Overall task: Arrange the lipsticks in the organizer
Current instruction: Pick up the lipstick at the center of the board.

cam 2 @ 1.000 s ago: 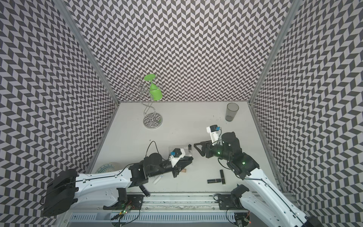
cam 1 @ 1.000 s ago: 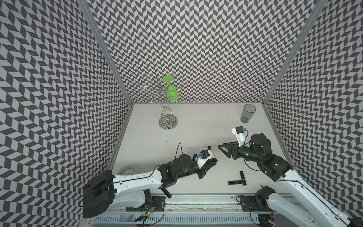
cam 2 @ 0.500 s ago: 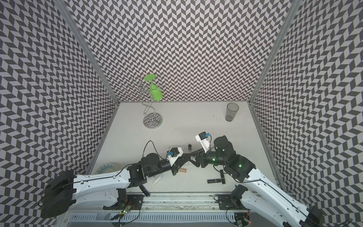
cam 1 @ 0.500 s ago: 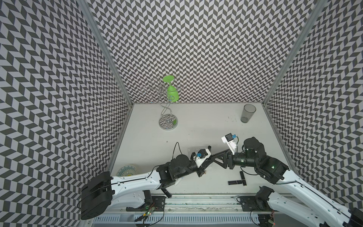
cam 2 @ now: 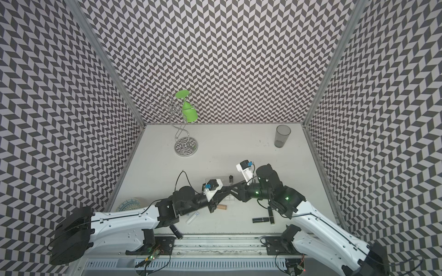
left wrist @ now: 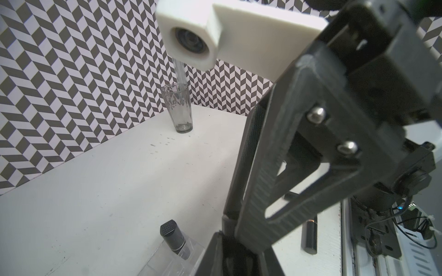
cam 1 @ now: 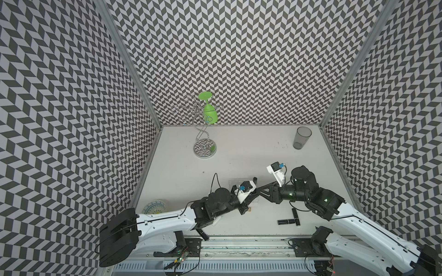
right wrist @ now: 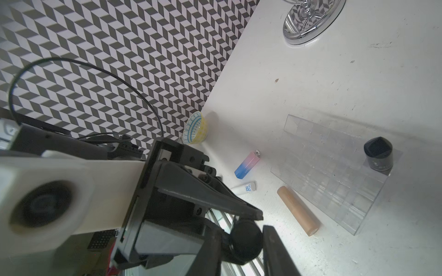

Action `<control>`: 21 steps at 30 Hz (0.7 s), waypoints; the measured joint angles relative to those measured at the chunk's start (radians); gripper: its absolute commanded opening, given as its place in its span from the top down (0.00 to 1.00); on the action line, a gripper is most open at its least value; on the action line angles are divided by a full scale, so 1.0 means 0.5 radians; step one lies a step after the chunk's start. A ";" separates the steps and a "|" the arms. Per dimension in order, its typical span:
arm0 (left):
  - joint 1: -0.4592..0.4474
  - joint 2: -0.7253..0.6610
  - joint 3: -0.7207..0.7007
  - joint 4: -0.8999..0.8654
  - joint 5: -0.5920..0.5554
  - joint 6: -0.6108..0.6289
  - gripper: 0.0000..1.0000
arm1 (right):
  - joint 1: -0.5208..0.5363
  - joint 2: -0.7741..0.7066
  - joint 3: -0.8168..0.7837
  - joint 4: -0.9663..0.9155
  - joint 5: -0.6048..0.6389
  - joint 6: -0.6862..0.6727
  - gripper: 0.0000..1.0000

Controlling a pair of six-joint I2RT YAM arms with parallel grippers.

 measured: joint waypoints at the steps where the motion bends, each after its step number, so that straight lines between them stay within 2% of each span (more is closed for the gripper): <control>1: 0.000 0.000 0.000 -0.001 -0.005 0.000 1.00 | 0.001 0.005 0.000 0.005 0.003 -0.002 0.79; 4: 0.003 0.000 -0.003 -0.004 -0.014 0.001 1.00 | 0.001 0.015 0.000 0.013 0.014 -0.002 0.86; 6: 0.004 0.000 -0.006 -0.003 -0.014 0.001 0.80 | 0.005 0.019 0.000 0.016 0.025 -0.006 0.89; 7: 0.004 0.000 -0.007 -0.004 -0.017 0.001 0.79 | 0.007 0.022 0.000 0.016 0.031 -0.006 0.90; 8: 0.004 0.000 -0.010 -0.004 -0.024 0.001 0.69 | 0.008 0.030 0.000 0.022 0.038 -0.007 0.91; 9: 0.004 0.000 -0.013 -0.004 -0.033 0.003 0.50 | 0.012 0.038 0.000 0.027 0.050 -0.010 0.92; 10: 0.004 0.000 -0.014 -0.003 -0.035 0.009 0.17 | 0.019 0.047 0.000 0.035 0.065 -0.014 0.92; 11: 0.002 0.000 -0.014 0.001 -0.039 0.015 0.00 | 0.024 0.060 0.000 0.043 0.098 -0.024 0.92; 16: -0.002 -0.040 -0.073 0.026 -0.224 -0.040 0.00 | 0.075 0.156 0.019 0.042 0.309 -0.076 0.94; 21: 0.025 -0.321 -0.259 0.014 -0.503 -0.211 0.00 | 0.298 0.375 0.192 0.037 0.719 -0.158 0.94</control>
